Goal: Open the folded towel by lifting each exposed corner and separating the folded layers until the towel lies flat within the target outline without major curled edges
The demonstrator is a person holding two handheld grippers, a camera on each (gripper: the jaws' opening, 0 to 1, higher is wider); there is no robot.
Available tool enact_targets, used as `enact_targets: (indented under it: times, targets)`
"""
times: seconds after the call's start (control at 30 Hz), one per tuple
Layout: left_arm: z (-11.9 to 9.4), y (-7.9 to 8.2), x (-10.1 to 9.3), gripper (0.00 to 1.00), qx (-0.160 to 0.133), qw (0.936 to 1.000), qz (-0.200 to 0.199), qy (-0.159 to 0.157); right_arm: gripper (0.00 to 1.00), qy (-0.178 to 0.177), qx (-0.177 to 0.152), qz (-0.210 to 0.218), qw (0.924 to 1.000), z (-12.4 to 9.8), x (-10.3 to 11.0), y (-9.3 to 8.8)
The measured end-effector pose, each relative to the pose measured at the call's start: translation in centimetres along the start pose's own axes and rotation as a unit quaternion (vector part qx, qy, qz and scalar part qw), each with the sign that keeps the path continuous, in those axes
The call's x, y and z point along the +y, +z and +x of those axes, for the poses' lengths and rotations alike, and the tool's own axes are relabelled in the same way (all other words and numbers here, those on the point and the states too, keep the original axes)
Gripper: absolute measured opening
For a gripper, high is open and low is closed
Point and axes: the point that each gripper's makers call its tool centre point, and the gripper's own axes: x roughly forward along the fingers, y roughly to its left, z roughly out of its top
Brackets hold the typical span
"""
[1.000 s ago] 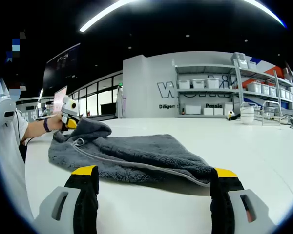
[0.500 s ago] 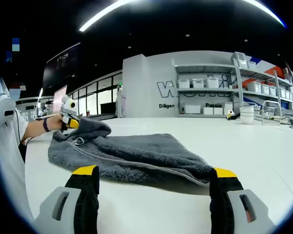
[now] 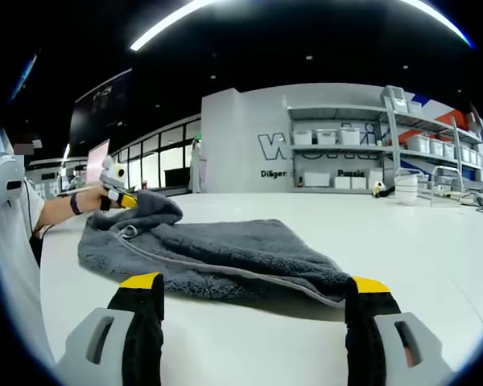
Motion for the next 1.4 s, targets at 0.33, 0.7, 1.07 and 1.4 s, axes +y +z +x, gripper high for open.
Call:
enact_targets:
  times: [0.33,0.7,1.07,1.4]
  targets:
    - [-0.9,-0.9,2.5,0.05,0.015,0.998,0.007,0.062,0.95,-0.001,0.001,-0.001,1.0,0.0,-0.3,0.0]
    - [-2.5,-1.9,5.4,0.05,0.028,0.992,0.003,0.123,0.95,-0.001,0.001,-0.002,1.0,0.0,-0.2,0.0]
    - [-3.7,-2.8,7.2,0.05,0.043,0.9857,0.005,0.163,0.95,-0.001,0.001,-0.003,1.0,0.0,0.0,-0.1]
    - [-5.4,-3.3,9.5,0.05,0.057,0.9774,0.019,0.203,0.95,-0.001,0.001,-0.003,1.0,0.0,-0.1,-0.1]
